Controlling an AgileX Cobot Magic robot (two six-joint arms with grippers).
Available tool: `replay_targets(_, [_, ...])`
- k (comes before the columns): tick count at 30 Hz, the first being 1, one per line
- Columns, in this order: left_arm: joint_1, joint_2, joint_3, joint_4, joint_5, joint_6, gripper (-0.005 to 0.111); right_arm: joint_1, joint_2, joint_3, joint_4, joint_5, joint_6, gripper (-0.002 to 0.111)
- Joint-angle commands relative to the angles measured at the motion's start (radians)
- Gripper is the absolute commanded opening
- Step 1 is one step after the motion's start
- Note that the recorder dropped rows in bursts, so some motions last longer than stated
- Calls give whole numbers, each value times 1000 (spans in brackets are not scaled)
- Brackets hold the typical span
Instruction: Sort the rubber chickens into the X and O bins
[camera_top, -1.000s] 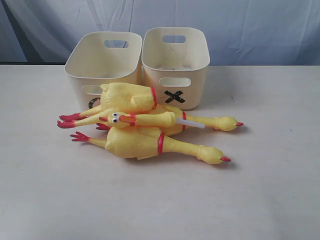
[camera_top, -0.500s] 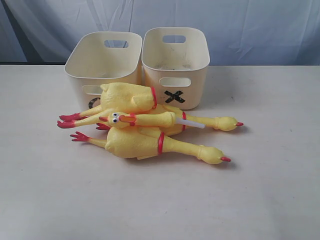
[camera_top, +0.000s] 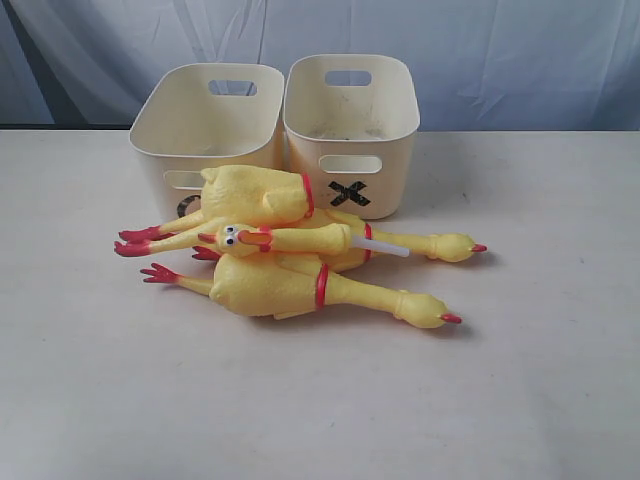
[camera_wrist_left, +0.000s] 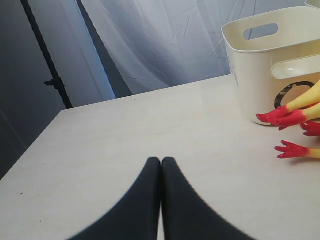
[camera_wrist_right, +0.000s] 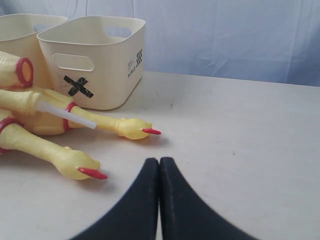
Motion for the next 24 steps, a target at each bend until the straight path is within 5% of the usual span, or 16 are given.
replay_targets(1, [0, -5, 1, 0, 1, -3, 0, -3, -6, 5, 2, -7, 3, 0])
replay_targets(19, [0, -5, 1, 39, -1, -3, 0, -3, -6, 5, 2, -7, 3, 0])
replay_targets(24, [0, -5, 1, 9, -105, -5, 0, -3, -6, 5, 2, -7, 3, 0])
